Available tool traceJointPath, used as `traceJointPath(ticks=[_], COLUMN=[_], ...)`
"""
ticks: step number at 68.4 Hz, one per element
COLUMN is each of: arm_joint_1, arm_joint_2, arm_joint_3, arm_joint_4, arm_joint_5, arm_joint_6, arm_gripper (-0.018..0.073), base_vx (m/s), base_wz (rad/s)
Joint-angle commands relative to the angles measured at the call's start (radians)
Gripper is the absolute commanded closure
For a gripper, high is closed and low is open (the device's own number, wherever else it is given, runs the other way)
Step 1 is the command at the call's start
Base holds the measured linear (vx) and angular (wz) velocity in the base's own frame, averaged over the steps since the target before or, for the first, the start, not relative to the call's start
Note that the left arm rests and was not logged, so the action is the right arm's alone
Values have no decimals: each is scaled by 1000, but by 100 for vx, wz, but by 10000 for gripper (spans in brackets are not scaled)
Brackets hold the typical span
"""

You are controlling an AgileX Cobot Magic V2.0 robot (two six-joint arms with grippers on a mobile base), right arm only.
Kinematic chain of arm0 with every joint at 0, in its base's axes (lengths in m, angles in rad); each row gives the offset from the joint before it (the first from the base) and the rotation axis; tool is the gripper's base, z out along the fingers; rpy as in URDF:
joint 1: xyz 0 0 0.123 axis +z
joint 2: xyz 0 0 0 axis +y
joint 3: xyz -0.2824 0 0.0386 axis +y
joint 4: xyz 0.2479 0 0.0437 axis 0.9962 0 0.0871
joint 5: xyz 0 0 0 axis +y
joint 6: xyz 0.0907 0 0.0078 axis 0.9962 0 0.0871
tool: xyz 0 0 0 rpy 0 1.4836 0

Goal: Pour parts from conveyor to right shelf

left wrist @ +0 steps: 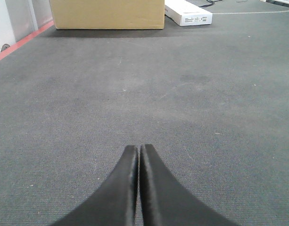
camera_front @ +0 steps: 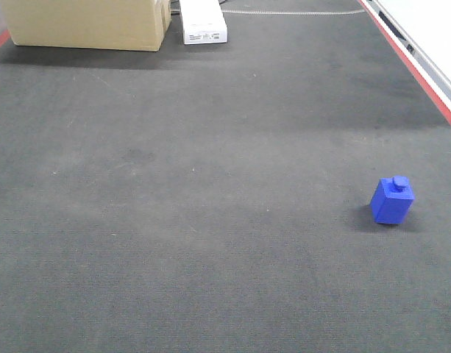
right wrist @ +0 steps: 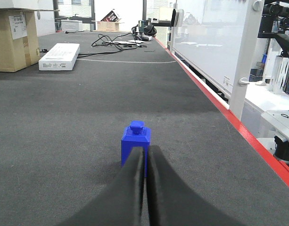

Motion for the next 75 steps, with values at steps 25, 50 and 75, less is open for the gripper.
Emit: traceJointPath(ticks=[25,50,75], arm_joint_1=[-5,-5,-5], arm_joint_2=[-15,-15,-15], arm_joint_3=[0,0,0], arm_joint_4=[-5,-5,-5], arm_joint_5=[-81,-81,-157], arm_joint_6=[-7,-7,-7], arm_gripper=[568,568,568], base_vx=[0,0,0], base_wz=[0,0,0])
